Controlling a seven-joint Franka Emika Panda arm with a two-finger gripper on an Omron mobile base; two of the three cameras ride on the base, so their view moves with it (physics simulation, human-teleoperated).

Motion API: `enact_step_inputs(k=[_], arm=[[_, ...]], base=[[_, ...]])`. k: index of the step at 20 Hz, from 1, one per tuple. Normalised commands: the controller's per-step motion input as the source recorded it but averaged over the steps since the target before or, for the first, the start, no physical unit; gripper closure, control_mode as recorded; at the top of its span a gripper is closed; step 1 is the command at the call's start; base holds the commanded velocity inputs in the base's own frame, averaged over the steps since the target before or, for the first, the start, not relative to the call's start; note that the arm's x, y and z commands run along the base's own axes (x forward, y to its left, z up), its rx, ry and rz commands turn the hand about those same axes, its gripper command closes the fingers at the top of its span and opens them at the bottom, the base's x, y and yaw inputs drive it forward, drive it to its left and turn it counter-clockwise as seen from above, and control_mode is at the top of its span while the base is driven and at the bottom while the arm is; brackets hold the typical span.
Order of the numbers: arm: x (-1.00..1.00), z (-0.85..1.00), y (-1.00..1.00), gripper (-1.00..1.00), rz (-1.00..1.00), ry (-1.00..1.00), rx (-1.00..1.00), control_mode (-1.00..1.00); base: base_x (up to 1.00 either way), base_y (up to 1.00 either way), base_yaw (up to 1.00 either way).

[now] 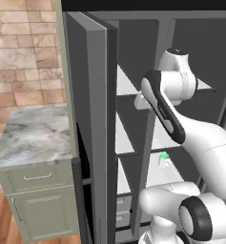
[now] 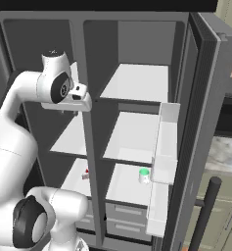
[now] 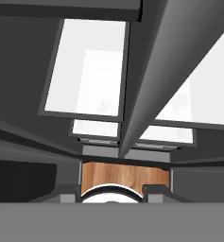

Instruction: Pick up the frozen fish from the freezer, place it on any shelf in the fridge, and close the fridge and freezer doors when done.

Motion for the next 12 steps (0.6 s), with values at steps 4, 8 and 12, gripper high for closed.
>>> enact_step_inputs(k=[4,8,12], arm=[[0.00,0.00,0.00,-1.00,0.00,0.00,0.00,-1.00],[-0.07,0.00,0.00,-1.00,0.00,-0.01,0.00,-1.00],[-0.41,0.09,0.02,-1.00,0.01,-0.25,0.04,-1.00]], base=[[0.00,0.00,0.00],[0.00,0.00,0.00],[0.00,0.00,0.00]])
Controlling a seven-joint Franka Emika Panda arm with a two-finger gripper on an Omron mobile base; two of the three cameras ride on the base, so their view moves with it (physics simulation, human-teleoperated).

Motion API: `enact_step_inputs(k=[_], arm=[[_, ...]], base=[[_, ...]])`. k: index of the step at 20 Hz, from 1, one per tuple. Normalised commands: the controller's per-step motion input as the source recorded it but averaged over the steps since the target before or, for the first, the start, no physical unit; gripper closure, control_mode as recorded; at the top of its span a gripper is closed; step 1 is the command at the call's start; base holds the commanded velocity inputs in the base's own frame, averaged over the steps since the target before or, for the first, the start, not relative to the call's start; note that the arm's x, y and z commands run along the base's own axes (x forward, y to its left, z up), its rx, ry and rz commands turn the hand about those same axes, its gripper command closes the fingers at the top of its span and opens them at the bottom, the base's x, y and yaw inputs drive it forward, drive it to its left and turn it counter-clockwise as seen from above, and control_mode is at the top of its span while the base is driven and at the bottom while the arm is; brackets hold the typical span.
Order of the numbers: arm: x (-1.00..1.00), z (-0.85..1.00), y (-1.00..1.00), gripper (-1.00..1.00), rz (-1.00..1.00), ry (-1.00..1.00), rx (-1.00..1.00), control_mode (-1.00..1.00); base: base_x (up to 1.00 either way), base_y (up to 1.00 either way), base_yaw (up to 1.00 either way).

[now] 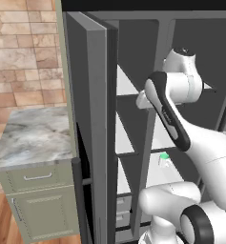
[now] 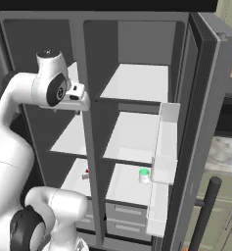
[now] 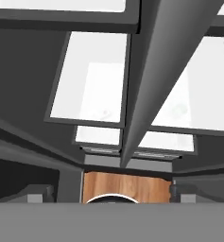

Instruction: Pick up the frozen fish from the freezer, place it on any shelf in the fridge, and close the fridge and freezer doors when done.

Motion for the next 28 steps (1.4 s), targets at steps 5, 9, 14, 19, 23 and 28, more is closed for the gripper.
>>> enact_step_inputs(k=[5,9,14,19,23,28], arm=[[-0.21,0.26,0.14,-1.00,0.00,-0.31,0.02,-1.00],[0.00,0.52,0.32,-1.00,0.00,-0.23,0.00,-1.00],[0.06,0.39,0.34,-1.00,0.00,-0.04,0.00,-1.00],[0.38,0.12,0.41,-1.00,0.02,-0.02,0.00,-1.00],[0.71,0.01,0.47,-1.00,0.03,0.00,0.00,-1.00],[0.76,-0.01,0.17,-1.00,0.04,0.00,0.00,-1.00]], base=[[0.00,0.00,0.00],[0.00,0.00,0.00],[0.00,0.00,0.00],[0.00,0.00,0.00],[0.00,0.00,0.00],[0.00,0.00,0.00]])
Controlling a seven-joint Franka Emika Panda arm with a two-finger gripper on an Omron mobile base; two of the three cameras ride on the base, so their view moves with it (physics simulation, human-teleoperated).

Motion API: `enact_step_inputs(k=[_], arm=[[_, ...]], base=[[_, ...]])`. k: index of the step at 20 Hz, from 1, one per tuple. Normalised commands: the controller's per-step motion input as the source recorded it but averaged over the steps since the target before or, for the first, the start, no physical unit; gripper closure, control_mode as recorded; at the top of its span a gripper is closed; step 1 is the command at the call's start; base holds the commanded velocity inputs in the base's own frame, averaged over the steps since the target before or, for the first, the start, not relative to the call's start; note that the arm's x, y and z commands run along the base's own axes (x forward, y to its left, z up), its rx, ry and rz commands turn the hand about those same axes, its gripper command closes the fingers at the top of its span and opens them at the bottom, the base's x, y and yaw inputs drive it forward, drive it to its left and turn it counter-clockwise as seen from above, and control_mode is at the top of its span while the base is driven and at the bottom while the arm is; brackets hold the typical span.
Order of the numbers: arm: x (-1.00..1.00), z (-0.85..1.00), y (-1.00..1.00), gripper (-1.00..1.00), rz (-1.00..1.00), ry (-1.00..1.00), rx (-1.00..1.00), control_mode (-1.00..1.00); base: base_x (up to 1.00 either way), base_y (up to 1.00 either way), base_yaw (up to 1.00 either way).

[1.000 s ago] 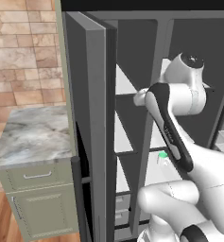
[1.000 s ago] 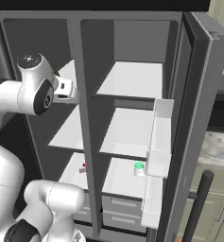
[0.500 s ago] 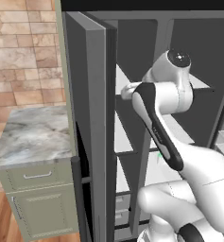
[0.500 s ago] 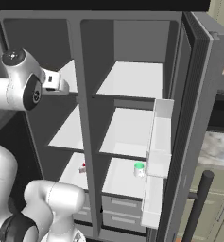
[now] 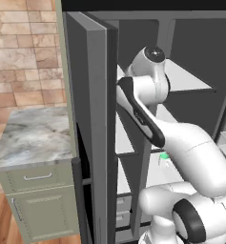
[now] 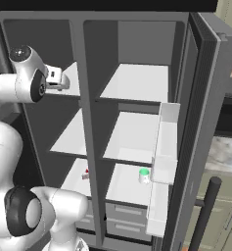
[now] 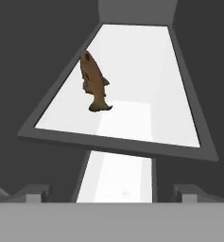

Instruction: Pick up the frozen fish from the freezer, place it on any shelf in the fridge, and close the fridge and freezer doors when done.

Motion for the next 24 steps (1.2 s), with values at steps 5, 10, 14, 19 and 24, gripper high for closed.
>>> enact_step_inputs(k=[5,10,14,19,24], arm=[[0.75,-0.17,0.12,-1.00,0.02,0.00,0.00,-1.00],[0.59,-0.22,0.13,-1.00,0.03,0.00,0.00,-1.00],[0.61,-0.33,0.04,-1.00,0.01,0.00,0.00,-1.00],[0.64,-0.29,0.13,-1.00,0.00,0.03,0.00,-1.00],[0.60,-0.08,0.17,-1.00,0.00,0.05,0.00,-1.00]], base=[[0.00,0.00,0.00],[0.00,0.00,0.00],[0.00,0.00,0.00],[0.00,0.00,0.00],[0.00,0.00,0.00]])
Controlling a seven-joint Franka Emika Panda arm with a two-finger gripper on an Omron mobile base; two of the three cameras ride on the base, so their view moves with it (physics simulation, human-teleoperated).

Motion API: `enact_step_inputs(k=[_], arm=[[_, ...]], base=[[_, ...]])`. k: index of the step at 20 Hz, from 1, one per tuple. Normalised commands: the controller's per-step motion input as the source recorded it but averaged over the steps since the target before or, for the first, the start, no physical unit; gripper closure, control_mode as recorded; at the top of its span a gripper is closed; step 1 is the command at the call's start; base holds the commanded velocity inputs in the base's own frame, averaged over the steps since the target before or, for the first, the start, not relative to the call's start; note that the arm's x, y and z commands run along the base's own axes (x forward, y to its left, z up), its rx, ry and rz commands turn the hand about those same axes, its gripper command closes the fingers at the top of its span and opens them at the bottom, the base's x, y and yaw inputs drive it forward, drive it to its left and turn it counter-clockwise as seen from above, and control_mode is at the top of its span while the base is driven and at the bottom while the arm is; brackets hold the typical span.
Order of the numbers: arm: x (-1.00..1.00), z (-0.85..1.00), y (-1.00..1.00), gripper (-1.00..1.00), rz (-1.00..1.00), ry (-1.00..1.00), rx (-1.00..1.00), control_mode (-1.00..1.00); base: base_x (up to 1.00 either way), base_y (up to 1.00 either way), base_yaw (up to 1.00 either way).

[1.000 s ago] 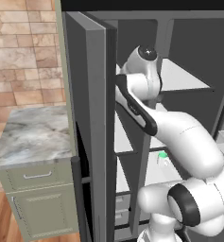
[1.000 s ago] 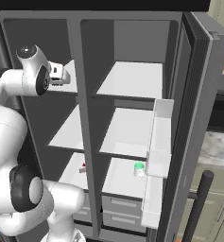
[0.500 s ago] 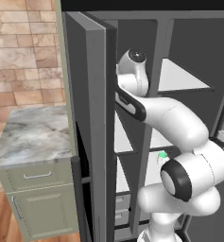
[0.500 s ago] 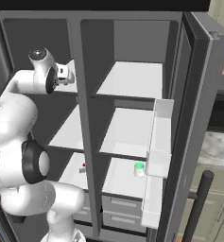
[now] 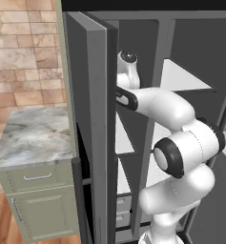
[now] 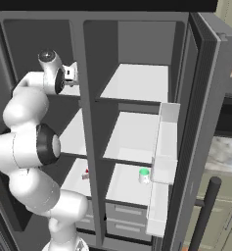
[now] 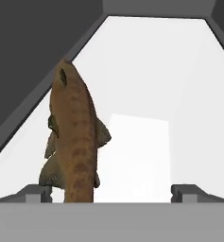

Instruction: Pick up the frozen fish from the freezer, place it on any shelf in the fridge, and close the fridge and freezer doors when done.

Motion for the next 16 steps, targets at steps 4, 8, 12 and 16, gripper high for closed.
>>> enact_step_inputs(k=[4,8,12,16], arm=[[0.54,-0.05,0.12,-1.00,0.00,0.06,0.00,-1.00],[0.33,-0.35,0.08,-1.00,0.00,0.13,0.00,-1.00],[0.07,-0.72,0.03,1.00,0.00,0.15,0.00,-1.00],[0.00,-0.62,-0.02,1.00,0.00,0.01,0.01,-1.00]], base=[[0.00,0.00,0.00],[0.00,0.00,0.00],[0.00,0.00,0.00],[0.00,0.00,0.00]])
